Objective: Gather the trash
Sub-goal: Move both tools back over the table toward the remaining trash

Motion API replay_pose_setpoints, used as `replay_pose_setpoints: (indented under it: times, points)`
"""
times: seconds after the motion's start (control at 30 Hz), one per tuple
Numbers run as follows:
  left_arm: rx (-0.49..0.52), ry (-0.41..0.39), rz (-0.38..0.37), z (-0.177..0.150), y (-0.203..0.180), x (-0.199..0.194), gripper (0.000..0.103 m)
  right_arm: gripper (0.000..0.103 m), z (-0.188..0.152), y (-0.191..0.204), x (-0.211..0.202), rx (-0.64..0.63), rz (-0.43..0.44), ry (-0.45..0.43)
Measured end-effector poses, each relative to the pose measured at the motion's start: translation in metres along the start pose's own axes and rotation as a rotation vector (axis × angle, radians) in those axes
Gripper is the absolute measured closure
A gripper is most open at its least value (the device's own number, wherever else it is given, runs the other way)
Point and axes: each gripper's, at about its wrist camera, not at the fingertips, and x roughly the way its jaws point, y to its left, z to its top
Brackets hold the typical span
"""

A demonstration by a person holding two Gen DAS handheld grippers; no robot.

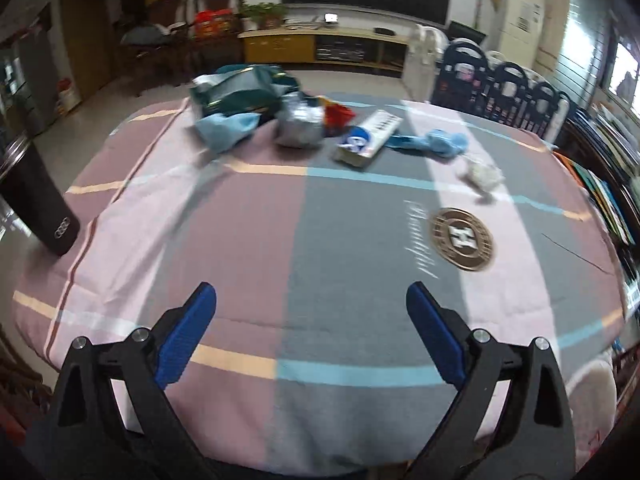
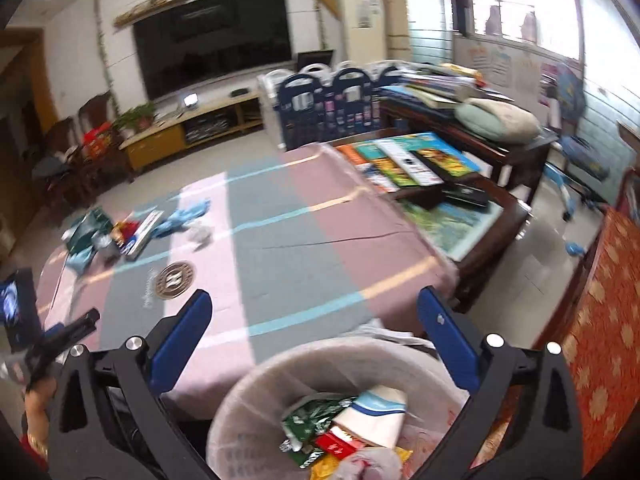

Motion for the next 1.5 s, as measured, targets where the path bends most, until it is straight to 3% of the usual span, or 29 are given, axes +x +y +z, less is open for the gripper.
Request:
replay_pose_setpoints:
  times: [0.07, 0.17, 0.23, 0.4, 0.53, 1.07, 1.3, 1.4, 1.5]
  points:
    - [-0.169, 0.077, -0.032, 0.002, 0.038, 0.017, 0.008, 0.003, 0.000, 0.021, 0.011, -0.031, 0.021, 0.024]
    - [-0.307, 0.038, -0.076, -0.003, 0.061, 0.012, 0.008, 0.003, -0.003, 0.051, 0.021, -0.052, 0.057, 0.035]
    - [-0.290, 0.010, -0.071, -0.003, 0.060, 0.009, 0.006, 0.003, -0.006, 0.070, 0.026, -0.088, 0.084, 0.053]
    - [-0.214, 0.031, -0.058, -0.004, 0.045, 0.011, 0.006, 0.003, -0.013, 0.107, 0.030, -0.186, 0.092, 0.067]
    - [-0.250, 0.044, -0.070, -0.008, 0.049, 0.009, 0.005, 0.003, -0.020, 0.123, 0.031, -0.229, 0.074, 0.063]
    - [-0.287, 0.046, -0.049, -0.011, 0.053, 0.008, 0.005, 0.003, -0.027, 0.110, 0.058, -0.109, 0.106, 0.217]
    - [-0.452, -0.036, 0.061, -0.017, 0.081, -0.008, 0.005, 0.003, 0.001, 0.135, 0.092, -0.058, 0.152, 0.229]
    - [-0.516, -0.036, 0.064, -0.019, 0.092, -0.008, 0.005, 0.003, 0.020, 0.168, 0.117, -0.096, 0.182, 0.219]
    - [-0.531, 0.011, 0.030, -0.020, 0.094, 0.001, 0.005, 0.003, 0.037, 0.204, 0.145, -0.146, 0.200, 0.209]
